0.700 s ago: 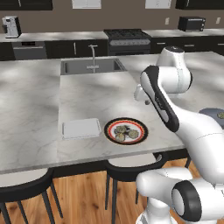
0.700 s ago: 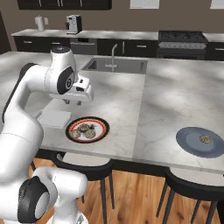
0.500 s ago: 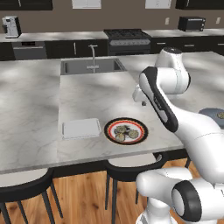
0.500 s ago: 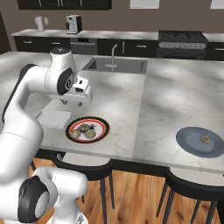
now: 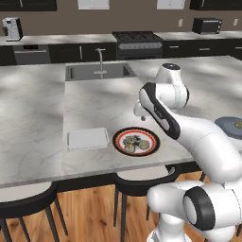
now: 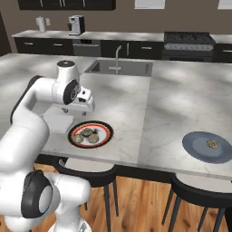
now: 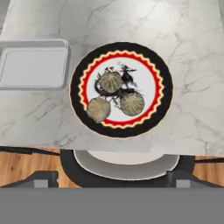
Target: Place two dumplings into each of the tupperware containers and then place the containers in the fridge.
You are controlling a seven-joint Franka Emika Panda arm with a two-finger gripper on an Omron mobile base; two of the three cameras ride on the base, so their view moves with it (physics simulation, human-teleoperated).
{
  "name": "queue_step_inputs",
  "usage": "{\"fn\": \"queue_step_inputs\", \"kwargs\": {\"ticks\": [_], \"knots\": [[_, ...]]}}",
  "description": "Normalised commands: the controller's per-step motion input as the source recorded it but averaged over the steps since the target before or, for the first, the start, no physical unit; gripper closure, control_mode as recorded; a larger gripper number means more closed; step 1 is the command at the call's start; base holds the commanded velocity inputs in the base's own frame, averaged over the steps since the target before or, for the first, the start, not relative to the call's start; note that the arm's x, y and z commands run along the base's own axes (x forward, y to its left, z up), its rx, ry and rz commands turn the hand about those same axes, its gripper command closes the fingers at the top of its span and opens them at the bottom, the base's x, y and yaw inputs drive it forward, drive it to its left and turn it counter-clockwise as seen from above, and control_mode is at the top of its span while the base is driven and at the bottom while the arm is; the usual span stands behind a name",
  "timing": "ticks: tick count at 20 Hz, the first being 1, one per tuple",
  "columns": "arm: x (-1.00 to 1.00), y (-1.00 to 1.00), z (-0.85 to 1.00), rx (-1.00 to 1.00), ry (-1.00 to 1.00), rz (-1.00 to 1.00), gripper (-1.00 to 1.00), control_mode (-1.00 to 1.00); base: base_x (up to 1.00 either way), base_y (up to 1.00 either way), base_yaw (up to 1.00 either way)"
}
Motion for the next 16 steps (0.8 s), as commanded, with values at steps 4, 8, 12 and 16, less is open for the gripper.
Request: {"fn": "queue_step_inputs", "kwargs": {"ticks": [4,8,12,16], "knots": [[0.74,0.10,-0.60,0.00,0.15,0.00,-1.00,-1.00,0.00,0.00,0.00],[0.71,0.07,-0.71,0.00,0.22,0.00,-1.00,-1.00,0.00,0.00,0.00],[0.69,0.04,-0.68,0.00,0.21,0.00,-1.00,-1.00,0.00,0.00,0.00],[0.66,0.09,-0.68,0.00,0.19,0.00,-1.00,-1.00,0.00,0.00,0.00]]}}
